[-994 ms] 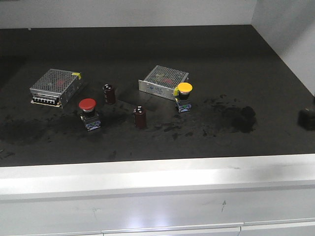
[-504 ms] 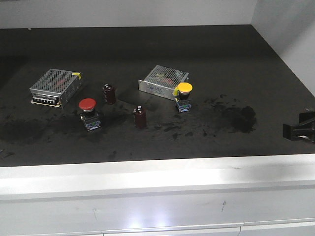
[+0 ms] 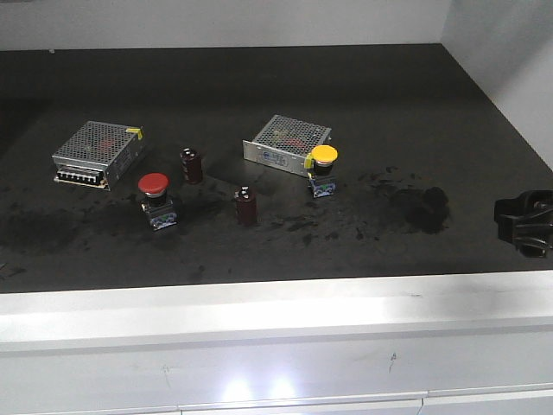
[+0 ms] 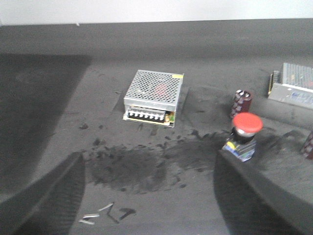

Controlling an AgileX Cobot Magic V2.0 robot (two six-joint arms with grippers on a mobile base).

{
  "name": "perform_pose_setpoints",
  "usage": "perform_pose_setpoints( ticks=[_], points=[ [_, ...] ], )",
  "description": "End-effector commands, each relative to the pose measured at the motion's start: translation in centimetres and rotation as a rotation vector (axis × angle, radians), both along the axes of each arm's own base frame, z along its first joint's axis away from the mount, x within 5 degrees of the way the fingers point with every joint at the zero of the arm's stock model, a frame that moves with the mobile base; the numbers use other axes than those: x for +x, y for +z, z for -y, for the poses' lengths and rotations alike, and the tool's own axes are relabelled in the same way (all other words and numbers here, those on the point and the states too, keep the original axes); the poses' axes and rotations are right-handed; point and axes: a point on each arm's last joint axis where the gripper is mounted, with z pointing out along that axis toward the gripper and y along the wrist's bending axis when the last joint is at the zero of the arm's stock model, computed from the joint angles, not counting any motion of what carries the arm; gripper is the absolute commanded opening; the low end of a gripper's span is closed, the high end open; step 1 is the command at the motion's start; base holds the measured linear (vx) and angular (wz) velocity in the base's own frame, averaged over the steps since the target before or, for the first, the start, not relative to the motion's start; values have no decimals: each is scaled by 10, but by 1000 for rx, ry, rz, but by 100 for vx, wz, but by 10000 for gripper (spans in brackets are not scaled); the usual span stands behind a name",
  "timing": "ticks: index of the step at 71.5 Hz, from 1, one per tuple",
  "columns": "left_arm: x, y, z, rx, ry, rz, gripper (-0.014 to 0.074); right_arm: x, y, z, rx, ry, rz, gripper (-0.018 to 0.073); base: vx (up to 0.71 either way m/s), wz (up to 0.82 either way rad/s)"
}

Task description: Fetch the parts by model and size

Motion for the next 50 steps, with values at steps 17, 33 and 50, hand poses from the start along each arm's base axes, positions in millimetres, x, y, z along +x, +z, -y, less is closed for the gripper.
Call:
perform_pose_setpoints(
  ticks=[17,33,50],
  points=[
    [68,63,28,-35,-176,-127,556,2,16,0,-3,8,81,557,0,0],
    [130,72,66,-17,-299,-258,554,2,16,0,-3,8,82,557,0,0],
    [184,61,103,3,-320,-388,554,2,16,0,-2,9,87,557,0,0]
  ],
)
